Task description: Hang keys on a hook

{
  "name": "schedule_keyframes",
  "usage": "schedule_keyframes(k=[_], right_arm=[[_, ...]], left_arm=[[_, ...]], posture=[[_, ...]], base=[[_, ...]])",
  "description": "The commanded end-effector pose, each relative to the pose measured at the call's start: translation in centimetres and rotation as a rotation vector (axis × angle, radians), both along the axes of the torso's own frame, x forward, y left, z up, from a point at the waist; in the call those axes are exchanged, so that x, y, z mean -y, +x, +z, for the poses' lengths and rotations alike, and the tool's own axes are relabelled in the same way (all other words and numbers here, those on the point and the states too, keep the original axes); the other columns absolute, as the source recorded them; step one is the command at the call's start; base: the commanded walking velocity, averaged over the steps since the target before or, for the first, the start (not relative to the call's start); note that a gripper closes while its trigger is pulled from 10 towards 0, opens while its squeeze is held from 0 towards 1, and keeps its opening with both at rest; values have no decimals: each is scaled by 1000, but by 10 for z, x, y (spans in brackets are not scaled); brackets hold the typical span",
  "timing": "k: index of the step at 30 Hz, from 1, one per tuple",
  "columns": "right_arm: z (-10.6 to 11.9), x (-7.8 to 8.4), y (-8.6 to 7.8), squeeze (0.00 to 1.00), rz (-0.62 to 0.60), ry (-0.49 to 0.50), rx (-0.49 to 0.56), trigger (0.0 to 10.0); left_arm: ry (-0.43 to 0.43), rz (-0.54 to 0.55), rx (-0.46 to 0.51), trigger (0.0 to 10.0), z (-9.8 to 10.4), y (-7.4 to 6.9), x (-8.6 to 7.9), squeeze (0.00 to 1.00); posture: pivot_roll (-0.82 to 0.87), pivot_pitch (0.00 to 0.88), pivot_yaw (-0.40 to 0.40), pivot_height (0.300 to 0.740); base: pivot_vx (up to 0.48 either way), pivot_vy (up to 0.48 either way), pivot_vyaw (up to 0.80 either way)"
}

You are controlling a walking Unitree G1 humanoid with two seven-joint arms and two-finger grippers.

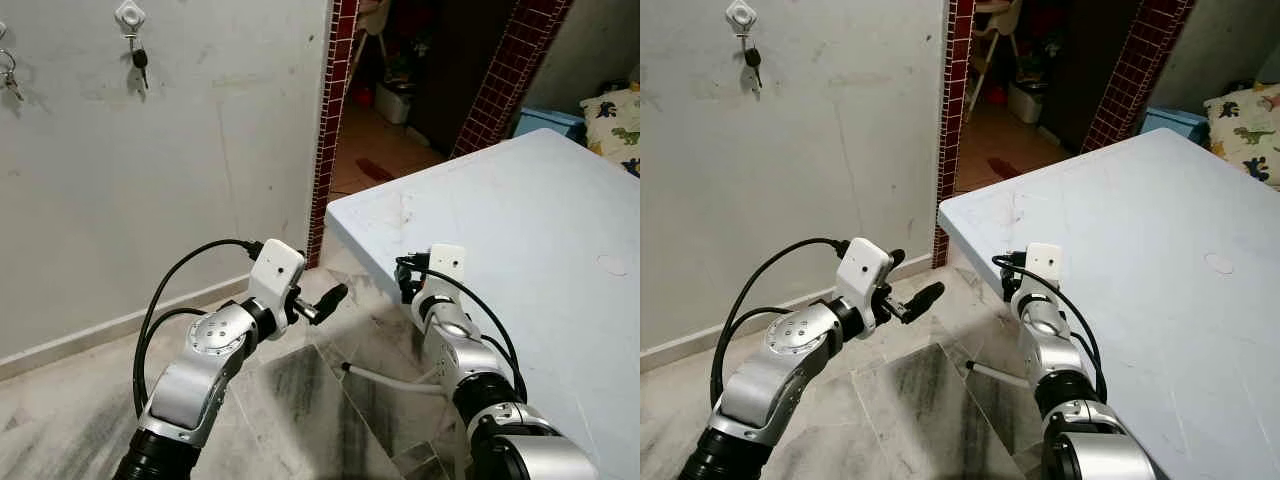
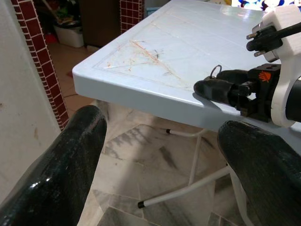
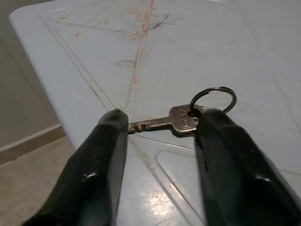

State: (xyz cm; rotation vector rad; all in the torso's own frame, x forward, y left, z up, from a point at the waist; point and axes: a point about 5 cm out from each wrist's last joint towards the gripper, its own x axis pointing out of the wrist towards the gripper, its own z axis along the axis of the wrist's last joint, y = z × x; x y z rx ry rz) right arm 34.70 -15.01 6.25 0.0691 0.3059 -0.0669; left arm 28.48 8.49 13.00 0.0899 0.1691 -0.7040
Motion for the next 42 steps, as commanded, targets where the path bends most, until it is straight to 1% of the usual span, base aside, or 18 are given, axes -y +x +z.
schedule_keyframes(k=[1,29,34,36,37,39,40,42], right_arm=[[2,7,0,0,-24,-6,8,0],[1,12,0,0,-51,-6,-4,0],[7,16,2,0,-75,-9,37,0],[21,20,7,0,-100,8,125,0],[26,20,8,0,-103,17,151,0],[35,21,12,0,-102,26,200,0],[35,21,12,0,-102,26,200,0],[43,20,14,0,-97,45,240,0]], left_arm=[[5,-9,12,10000,2,1,4,0],[5,-6,17,10000,1,2,7,0],[4,-5,19,10000,1,1,7,0],[3,-3,20,10000,1,2,8,0],[2,-3,21,10000,1,2,8,0],[1,0,23,10000,1,2,8,0],[1,0,23,10000,1,2,8,0],[0,2,25,10000,1,3,8,0]], posture=[[161,0,-89,740],[157,0,-92,740],[156,0,-93,740],[154,0,-94,740],[154,0,-94,740],[154,0,-96,740],[154,0,-96,740],[153,0,-97,740]], base=[[0,0,0],[0,0,0],[0,0,0],[0,0,0],[0,0,0],[0,0,0],[0,0,0],[0,0,0]])
